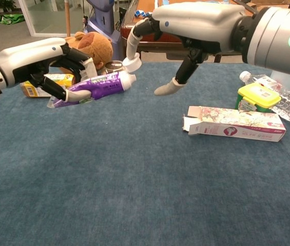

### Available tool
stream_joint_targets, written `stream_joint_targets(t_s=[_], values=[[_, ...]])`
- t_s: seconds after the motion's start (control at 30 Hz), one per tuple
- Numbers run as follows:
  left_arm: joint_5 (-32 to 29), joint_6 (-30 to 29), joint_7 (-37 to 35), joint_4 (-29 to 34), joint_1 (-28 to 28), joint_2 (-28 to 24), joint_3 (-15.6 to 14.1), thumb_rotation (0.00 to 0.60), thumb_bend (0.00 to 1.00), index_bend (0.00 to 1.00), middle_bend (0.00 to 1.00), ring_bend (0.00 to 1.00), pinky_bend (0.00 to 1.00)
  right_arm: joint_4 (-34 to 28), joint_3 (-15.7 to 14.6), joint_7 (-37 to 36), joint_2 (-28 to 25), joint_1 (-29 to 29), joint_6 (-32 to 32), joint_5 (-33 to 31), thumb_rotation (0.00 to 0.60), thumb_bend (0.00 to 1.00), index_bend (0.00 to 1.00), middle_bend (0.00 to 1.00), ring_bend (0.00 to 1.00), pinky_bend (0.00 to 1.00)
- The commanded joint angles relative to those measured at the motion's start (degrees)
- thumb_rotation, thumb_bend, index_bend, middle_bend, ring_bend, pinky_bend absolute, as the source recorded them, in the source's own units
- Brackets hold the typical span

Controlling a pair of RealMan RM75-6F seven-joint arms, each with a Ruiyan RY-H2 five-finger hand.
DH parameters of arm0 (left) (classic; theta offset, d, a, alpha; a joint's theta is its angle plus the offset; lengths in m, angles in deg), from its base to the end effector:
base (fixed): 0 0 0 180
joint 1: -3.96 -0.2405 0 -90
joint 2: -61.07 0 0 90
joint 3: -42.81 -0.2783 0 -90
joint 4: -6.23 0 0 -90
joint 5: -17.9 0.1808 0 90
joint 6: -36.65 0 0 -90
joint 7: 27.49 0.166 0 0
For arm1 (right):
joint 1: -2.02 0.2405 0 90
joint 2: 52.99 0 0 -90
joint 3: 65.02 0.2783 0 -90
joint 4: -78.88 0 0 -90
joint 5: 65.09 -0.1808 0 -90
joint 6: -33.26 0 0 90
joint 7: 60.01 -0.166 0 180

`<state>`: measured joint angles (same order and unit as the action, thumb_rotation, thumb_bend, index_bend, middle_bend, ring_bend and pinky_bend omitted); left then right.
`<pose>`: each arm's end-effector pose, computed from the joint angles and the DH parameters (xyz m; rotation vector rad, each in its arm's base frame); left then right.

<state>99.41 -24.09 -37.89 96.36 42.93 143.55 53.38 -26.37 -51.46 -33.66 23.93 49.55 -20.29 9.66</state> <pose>-0.1353 0.3524 0.0504 -1.8183 -1.1714 -1.3910 -0.0532 -0.3404 0.0599 2.1247 -0.5855 1.1552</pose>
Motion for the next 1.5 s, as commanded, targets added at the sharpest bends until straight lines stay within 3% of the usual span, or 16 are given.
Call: stream_joint_targets(t_s=[0.03, 0.8, 1.07, 1.17, 1.3, 1.5], values=[[-0.17, -0.06, -0.91, -0.35, 0.04, 0.05, 0.07, 0.600, 0.45, 0.65, 0.69, 0.48, 0.25, 0.24, -0.53, -0.45, 0.03, -0.24, -0.40, -0.19, 0.600, 0.21, 0.31, 0.19, 0.08, 0.17], [0.05, -1.23, -6.17, -1.56, -0.40, -0.42, -0.08, 0.600, 0.45, 0.65, 0.69, 0.48, 0.25, 2.48, -2.06, -9.60, 2.26, -1.35, -2.84, 1.01, 0.600, 0.21, 0.31, 0.19, 0.08, 0.17], [3.82, -4.99, -6.48, -0.40, -1.62, -1.30, -1.32, 0.600, 0.46, 0.65, 0.70, 0.48, 0.25, -0.61, -0.54, -26.64, -2.07, -4.19, -6.42, 6.16, 0.600, 0.20, 0.30, 0.19, 0.08, 0.17], [4.02, -5.39, -6.96, 0.02, -1.71, -1.39, -1.29, 0.600, 0.45, 0.65, 0.70, 0.48, 0.25, -0.73, 0.20, -31.78, -2.45, -4.49, -6.59, 5.94, 0.600, 0.15, 0.20, 0.16, 0.08, 0.15], [3.83, -5.50, -7.14, 0.36, -1.65, -1.43, -1.09, 0.600, 0.45, 0.65, 0.70, 0.48, 0.25, -0.93, 1.08, -38.49, -2.62, -3.43, -3.23, 3.71, 0.593, 0.03, 0.00, 0.04, 0.02, 0.05], [2.61, -5.51, -7.54, 0.62, -1.40, -0.79, -0.18, 0.600, 0.46, 0.66, 0.70, 0.48, 0.25, -0.15, 2.83, -47.71, -1.09, -1.26, 1.56, 0.94, 0.548, 0.00, 0.00, 0.00, 0.00, 0.00]])
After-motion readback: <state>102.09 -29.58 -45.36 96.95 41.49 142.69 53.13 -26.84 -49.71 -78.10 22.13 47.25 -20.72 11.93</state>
